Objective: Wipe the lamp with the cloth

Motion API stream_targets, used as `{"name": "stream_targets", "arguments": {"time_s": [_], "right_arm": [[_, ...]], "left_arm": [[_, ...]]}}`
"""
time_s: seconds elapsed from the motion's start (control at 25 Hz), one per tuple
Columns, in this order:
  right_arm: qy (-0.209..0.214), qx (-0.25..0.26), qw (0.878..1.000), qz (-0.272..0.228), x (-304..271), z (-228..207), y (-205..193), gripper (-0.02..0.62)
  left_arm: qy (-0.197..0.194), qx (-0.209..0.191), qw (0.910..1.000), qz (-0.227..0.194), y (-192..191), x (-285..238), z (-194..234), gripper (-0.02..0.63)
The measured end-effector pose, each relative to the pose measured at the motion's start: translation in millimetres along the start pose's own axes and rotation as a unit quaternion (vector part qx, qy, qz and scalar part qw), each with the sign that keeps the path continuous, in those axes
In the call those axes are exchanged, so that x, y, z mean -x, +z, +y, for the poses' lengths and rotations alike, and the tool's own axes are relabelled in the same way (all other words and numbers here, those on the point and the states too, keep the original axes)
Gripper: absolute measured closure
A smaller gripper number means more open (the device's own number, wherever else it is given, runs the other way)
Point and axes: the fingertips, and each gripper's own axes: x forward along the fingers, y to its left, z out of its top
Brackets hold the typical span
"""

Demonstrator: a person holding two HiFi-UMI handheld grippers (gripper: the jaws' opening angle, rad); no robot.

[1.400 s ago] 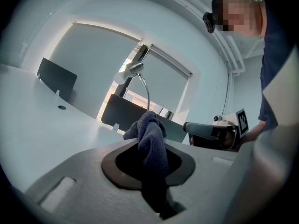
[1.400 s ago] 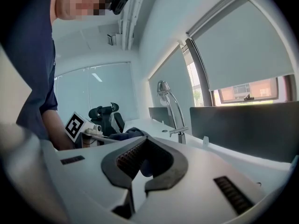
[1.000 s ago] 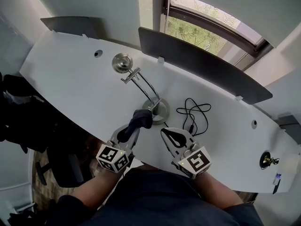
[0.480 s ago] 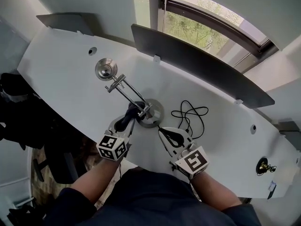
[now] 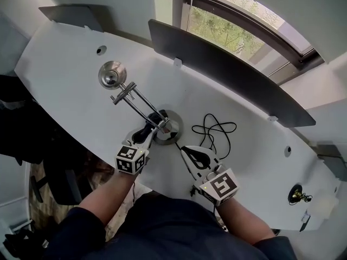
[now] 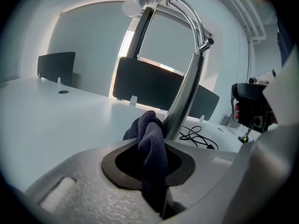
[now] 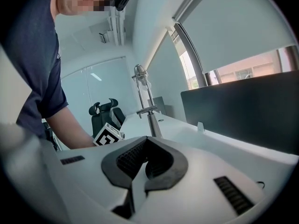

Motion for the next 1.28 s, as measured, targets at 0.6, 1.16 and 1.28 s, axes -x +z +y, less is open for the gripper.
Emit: {"name": "stream_targets", "arguments": {"time_s": [0.6,1.16,1.28], "right_arm": [[0.003,-0.003,1.0,0.0,13.3,7.2,0.5,0.586],[-0.032,-0.014,0.999,-0.009,42.1,-8.3,-4.2,0.586],[-0.041,-0.018,0.999,-0.009,48.3,-14.4,-5.7,0.586]], "left_arm": [[-0.042,-0.003,0.9982,0.043,-31.3,7.1,-51.2,0.548],[-0.107,-0.016,0.9917,0.07,-30.7,-28.0,-113.8,0.548],[-0.113,-0.019,0.991,0.068,-24.3,-35.5,-120.9,0.548]]}}
